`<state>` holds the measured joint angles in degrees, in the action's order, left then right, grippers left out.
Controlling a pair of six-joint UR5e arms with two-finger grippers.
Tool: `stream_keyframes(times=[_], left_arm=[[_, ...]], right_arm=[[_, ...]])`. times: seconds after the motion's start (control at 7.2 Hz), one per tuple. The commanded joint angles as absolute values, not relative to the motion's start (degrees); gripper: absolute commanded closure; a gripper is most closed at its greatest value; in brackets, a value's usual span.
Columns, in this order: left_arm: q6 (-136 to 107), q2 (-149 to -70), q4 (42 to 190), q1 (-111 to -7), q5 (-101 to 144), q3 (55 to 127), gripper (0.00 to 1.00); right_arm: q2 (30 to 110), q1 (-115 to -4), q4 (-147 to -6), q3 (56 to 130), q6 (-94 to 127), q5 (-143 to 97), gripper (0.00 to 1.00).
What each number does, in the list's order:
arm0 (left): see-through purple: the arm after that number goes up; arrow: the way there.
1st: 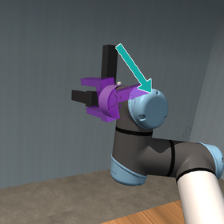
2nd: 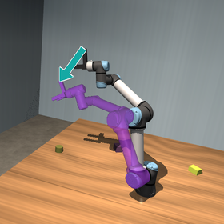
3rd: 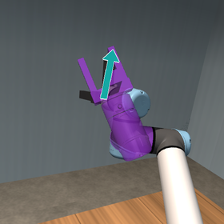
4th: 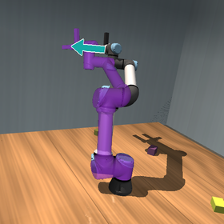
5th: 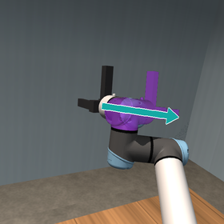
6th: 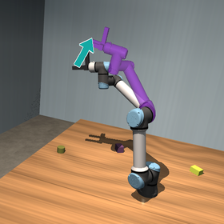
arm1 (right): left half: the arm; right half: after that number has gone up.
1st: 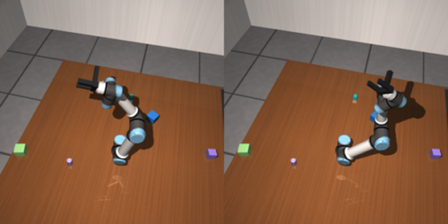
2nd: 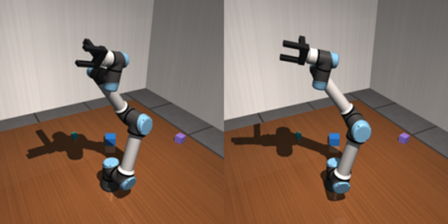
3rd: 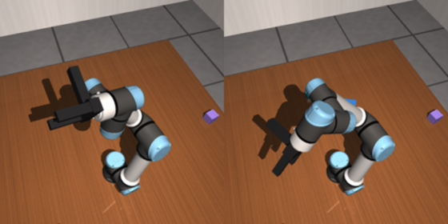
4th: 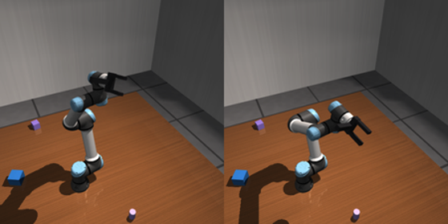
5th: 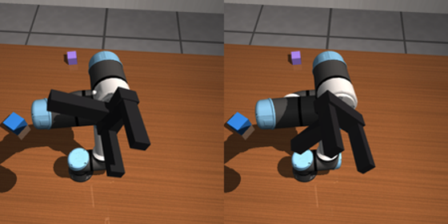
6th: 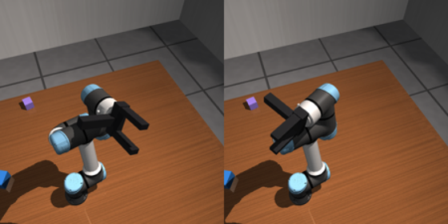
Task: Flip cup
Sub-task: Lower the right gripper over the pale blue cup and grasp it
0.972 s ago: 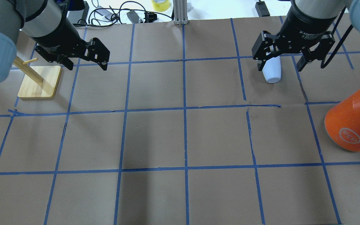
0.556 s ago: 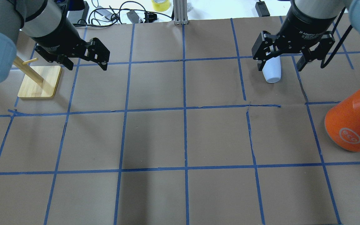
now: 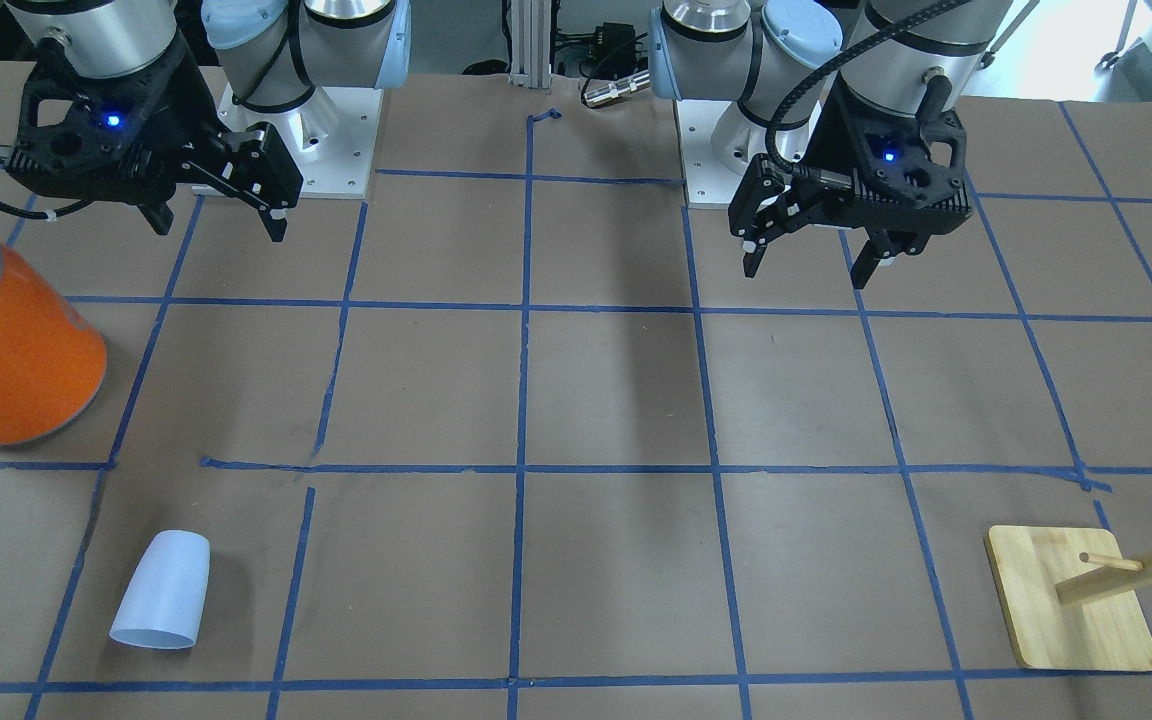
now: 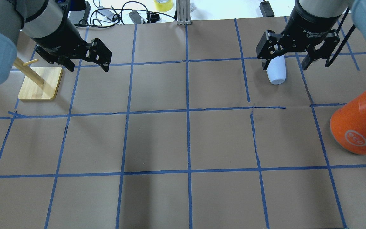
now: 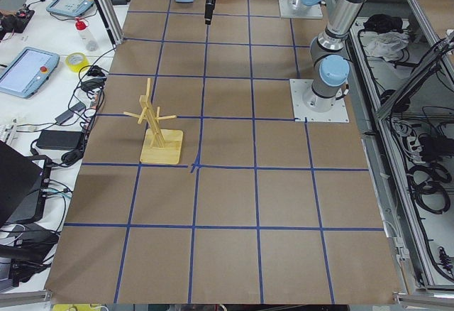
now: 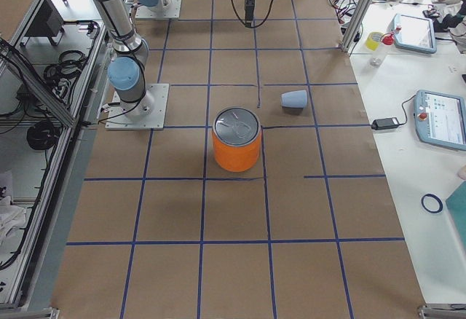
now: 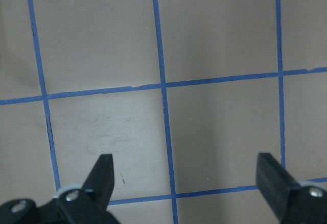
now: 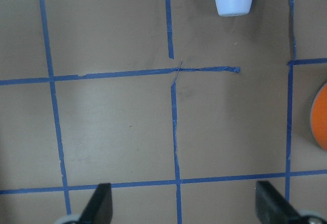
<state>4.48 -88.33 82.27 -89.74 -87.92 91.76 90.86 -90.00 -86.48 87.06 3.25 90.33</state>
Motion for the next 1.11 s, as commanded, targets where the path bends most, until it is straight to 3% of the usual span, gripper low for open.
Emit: stream_keyframes(times=[0.0, 0.42, 0.97], left_arm=[[4.5, -88.3, 82.3, -89.7, -88.0, 91.8, 0.00], [4.5, -88.3, 82.3, -89.7, -87.9, 91.8, 0.00], [4.5, -88.3, 82.1, -89.6, -87.8, 91.8, 0.00]], right_arm=[[90.4, -89.9, -87.2, 87.4, 2.7, 92.0, 0.00], [89.1, -89.5, -91.0, 87.5, 1.4, 91.5, 0.00], [74.7, -86.2, -105.3, 87.5, 0.4, 92.2, 0.00]])
